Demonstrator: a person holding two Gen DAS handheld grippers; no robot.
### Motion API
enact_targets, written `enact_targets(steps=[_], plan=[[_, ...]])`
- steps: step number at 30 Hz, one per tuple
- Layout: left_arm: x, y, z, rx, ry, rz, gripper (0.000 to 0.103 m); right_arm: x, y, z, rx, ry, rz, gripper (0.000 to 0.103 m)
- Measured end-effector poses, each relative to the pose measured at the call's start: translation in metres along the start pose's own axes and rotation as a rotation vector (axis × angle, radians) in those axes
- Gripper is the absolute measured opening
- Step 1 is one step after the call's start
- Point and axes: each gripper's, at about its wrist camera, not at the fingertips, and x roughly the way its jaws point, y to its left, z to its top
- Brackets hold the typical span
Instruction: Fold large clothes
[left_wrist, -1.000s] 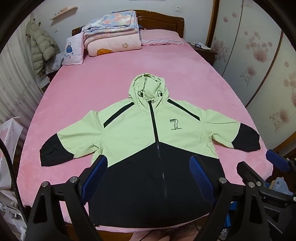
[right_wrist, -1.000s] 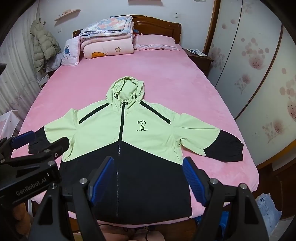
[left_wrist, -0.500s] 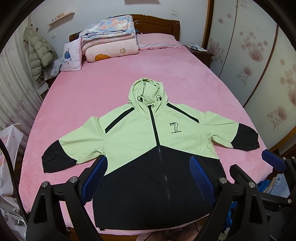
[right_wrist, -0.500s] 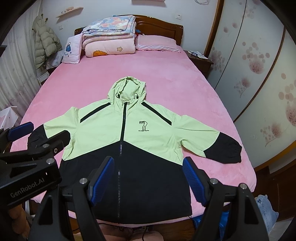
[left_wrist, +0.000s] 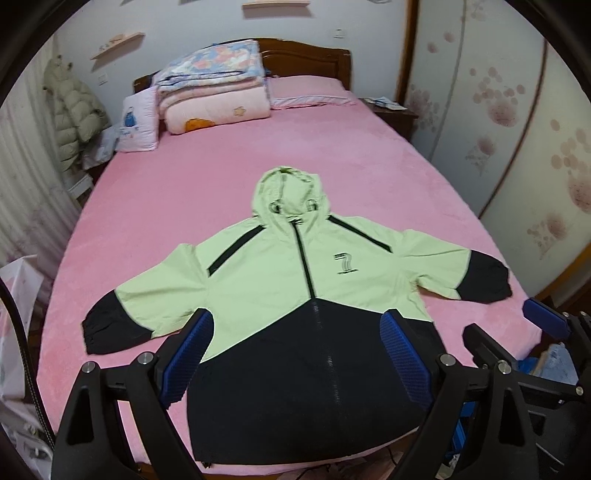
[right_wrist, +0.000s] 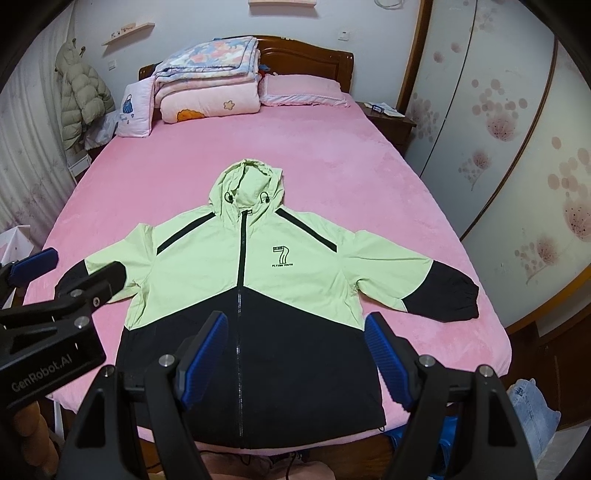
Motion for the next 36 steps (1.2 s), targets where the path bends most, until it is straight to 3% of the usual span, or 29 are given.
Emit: enact_targets(steps=[11, 36], plan=[[-0.005, 0.005, 0.003, 0.012, -0.017, 0.011, 0.091, -0.003, -0.004, -0.003, 0.026, 0.003, -0.015, 0.077], [0.017, 0.019, 0.002, -0.031, 0.076, -0.019, 0.091, -0.009, 0.002, 0.005, 0.037, -0.031, -0.03, 0.077]])
